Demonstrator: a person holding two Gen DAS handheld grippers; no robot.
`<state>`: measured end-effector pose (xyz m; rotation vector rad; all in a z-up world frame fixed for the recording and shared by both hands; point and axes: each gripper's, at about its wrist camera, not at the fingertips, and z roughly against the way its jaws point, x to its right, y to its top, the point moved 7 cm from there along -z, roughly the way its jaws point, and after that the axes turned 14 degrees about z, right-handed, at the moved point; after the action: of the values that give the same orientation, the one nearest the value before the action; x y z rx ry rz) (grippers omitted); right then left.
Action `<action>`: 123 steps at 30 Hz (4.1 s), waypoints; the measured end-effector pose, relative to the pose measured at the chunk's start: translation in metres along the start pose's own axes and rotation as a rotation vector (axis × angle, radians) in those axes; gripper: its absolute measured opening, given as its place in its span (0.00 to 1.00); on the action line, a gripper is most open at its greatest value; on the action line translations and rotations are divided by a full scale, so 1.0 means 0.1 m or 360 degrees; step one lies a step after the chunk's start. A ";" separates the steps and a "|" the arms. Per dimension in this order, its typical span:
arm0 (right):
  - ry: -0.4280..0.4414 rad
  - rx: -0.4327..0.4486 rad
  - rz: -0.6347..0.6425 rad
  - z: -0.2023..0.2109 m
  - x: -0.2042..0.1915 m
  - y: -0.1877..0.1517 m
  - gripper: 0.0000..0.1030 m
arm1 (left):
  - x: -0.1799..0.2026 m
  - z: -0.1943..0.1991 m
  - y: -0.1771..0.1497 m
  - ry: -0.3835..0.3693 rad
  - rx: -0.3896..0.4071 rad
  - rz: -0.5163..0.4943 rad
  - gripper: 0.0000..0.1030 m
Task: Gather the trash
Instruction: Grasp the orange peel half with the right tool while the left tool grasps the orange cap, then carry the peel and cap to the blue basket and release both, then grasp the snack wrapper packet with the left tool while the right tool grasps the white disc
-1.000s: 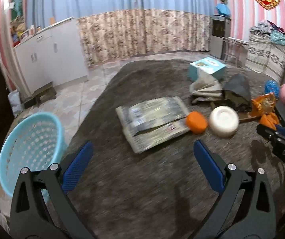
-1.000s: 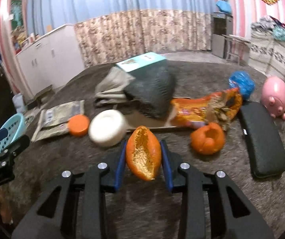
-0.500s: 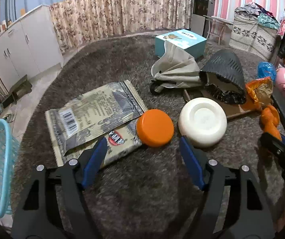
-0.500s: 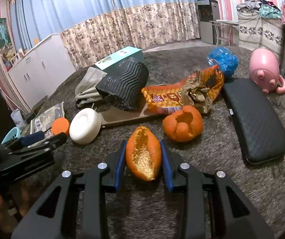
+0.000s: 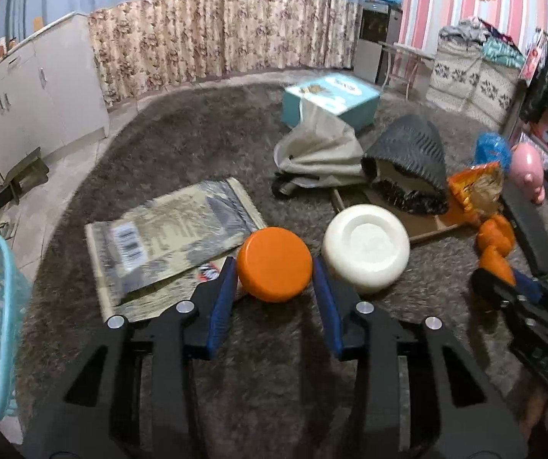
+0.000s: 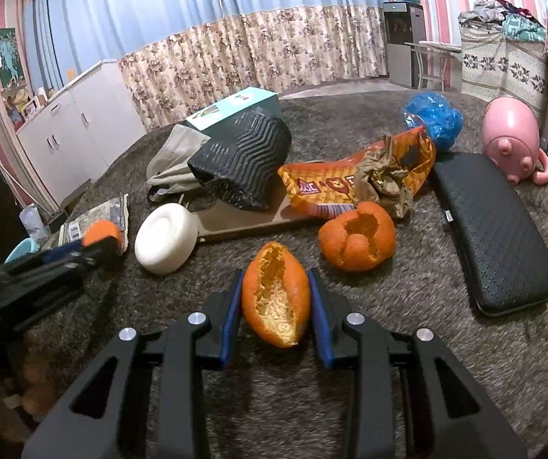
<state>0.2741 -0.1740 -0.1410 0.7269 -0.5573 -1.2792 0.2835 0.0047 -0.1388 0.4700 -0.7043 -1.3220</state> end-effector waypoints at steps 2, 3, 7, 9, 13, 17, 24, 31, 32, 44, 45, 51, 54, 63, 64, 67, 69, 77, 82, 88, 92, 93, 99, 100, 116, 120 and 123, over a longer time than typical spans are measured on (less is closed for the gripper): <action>-0.0024 0.0005 0.0029 0.01 -0.02 0.01 0.32 | -0.05 0.18 0.02 0.0002 0.0049 0.0022 0.38; -0.0038 0.0012 0.0050 0.02 -0.04 0.01 0.32 | -0.07 0.23 0.02 0.0007 0.0061 0.0029 0.38; -0.0077 0.0037 0.0142 0.08 -0.16 0.05 0.32 | -0.29 0.57 0.05 0.0085 0.0158 0.0051 0.38; -0.0073 0.0048 0.0187 0.12 -0.25 0.07 0.32 | -0.44 0.72 0.06 0.0124 0.0187 0.0066 0.38; 0.0014 0.0052 0.0230 0.17 -0.48 0.11 0.32 | -0.80 0.95 0.06 0.0199 0.0219 0.0121 0.38; 0.0086 0.0055 0.0307 0.21 -0.77 0.15 0.32 | -1.15 1.16 0.02 0.0244 0.0253 0.0174 0.38; 0.0175 0.0140 0.0436 0.29 -1.32 0.42 0.32 | -1.80 1.44 0.07 0.0358 0.0314 0.0264 0.38; 0.0308 0.0163 0.0521 0.11 -1.88 0.64 0.32 | -2.47 1.51 0.15 0.0490 0.0362 0.0361 0.38; 0.0332 0.0157 0.0527 0.08 -1.96 0.66 0.32 | -2.53 1.50 0.16 0.0512 0.0363 0.0362 0.38; 0.0472 0.0132 0.0609 -0.18 -2.67 0.87 0.32 | -3.22 1.07 0.14 0.0561 0.0272 0.0455 0.39; 0.0478 0.0136 0.0622 -0.18 -2.72 0.88 0.32 | -3.26 1.05 0.14 0.0552 0.0262 0.0457 0.43; 0.0515 0.0129 0.0669 -0.25 -2.96 0.89 0.32 | -3.39 1.17 0.18 0.0612 0.0332 0.0491 0.69; 0.0555 0.0128 0.0693 -0.27 -3.13 0.88 0.32 | -3.51 1.29 0.16 0.0673 0.0374 0.0540 0.82; 0.0735 0.0086 0.0780 -0.42 -3.83 0.79 0.32 | -3.78 1.68 0.07 0.0830 0.0494 0.0628 0.91; 0.0751 0.0083 0.0804 -0.43 -3.94 0.77 0.32 | -3.82 1.70 0.06 0.0839 0.0495 0.0632 0.91; 0.0820 0.0054 0.0866 -0.48 -4.20 0.69 0.33 | -3.90 1.73 0.04 0.0860 0.0491 0.0649 0.91; 0.0847 0.0040 0.0904 -0.50 -4.32 0.65 0.35 | -3.95 1.74 0.03 0.0866 0.0485 0.0672 0.91; 0.0851 0.0047 0.0922 -0.44 -4.29 0.65 0.62 | -3.98 1.77 0.02 0.0865 0.0489 0.0683 0.91; 0.0826 0.0075 0.0840 -0.29 -3.88 0.74 0.69 | -3.81 1.82 0.08 0.0822 0.0503 0.0667 0.91; 0.0665 0.0124 0.0734 -0.08 -3.15 0.83 0.80 | -3.37 1.82 0.17 0.0753 0.0524 0.0606 0.94; 0.0499 0.0172 0.0674 0.05 -2.65 0.86 0.82 | -3.02 1.76 0.21 0.0689 0.0523 0.0564 0.95; 0.0445 0.0181 0.0654 0.08 -2.49 0.86 0.82 | -2.94 1.74 0.22 0.0667 0.0515 0.0556 0.95; 0.0168 0.0174 0.0563 0.07 -1.70 0.79 0.82 | -2.34 1.44 0.17 0.0550 0.0430 0.0452 0.95; 0.0116 0.0161 0.0545 0.04 -1.54 0.76 0.82 | -2.23 1.37 0.16 0.0529 0.0411 0.0426 0.95; -0.0042 0.0036 0.0223 -0.27 -0.48 0.47 0.82 | -1.10 0.21 0.14 0.0303 0.0064 0.0228 0.86; -0.0034 0.0011 0.0179 -0.34 -0.40 0.44 0.82 | -1.00 -0.02 0.14 0.0221 -0.0053 0.0247 0.66; -0.0026 -0.0006 0.0144 -0.40 -0.35 0.44 0.82 | -0.88 -0.11 0.13 0.0192 -0.0060 0.0212 0.55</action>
<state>0.3244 -0.1278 -0.1331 0.6815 -0.5947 -1.2031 0.2921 0.0921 -0.1550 0.4606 -0.5993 -1.1704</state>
